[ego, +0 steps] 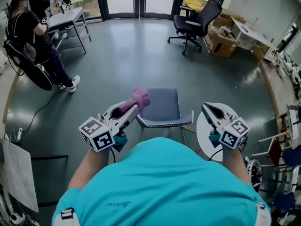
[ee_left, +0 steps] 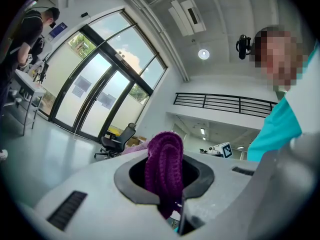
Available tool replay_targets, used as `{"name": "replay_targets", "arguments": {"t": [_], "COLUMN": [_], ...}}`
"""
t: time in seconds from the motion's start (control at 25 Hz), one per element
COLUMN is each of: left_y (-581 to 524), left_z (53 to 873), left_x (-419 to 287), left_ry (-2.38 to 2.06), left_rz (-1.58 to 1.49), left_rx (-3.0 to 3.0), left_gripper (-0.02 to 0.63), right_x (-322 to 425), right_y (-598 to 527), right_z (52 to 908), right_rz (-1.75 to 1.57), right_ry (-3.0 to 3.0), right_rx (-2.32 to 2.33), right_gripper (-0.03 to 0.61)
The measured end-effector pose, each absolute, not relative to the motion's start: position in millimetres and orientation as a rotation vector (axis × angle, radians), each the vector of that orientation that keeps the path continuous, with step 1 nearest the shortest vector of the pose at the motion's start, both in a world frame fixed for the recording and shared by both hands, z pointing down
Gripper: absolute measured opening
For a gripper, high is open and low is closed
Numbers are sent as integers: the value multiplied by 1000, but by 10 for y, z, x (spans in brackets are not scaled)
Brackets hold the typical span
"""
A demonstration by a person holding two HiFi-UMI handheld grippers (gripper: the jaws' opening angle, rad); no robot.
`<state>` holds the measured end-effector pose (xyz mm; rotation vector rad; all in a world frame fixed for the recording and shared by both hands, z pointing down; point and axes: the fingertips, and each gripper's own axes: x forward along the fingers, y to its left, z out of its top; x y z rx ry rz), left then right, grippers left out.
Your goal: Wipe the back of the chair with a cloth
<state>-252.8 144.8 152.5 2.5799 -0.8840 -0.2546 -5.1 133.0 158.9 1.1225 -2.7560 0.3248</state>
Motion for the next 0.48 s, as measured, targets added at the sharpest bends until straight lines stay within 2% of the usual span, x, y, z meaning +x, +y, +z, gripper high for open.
{"name": "replay_targets", "arguments": {"t": [0.24,0.48], "left_y": [1090,707], "left_z": [1518,1564], "left_x": [-1995,-1076], "left_ry": [-988,-1053], "left_rz": [-202,-124], "left_rx": [2558,2475], "left_gripper": [58,58], "right_x": [492,1246], "right_y": [846,443], "right_z": [1681,1876], "right_rz": [343,368], "right_ry": [-2828,-2881], "right_rx": [1049,932], "right_gripper": [-8,-8]}}
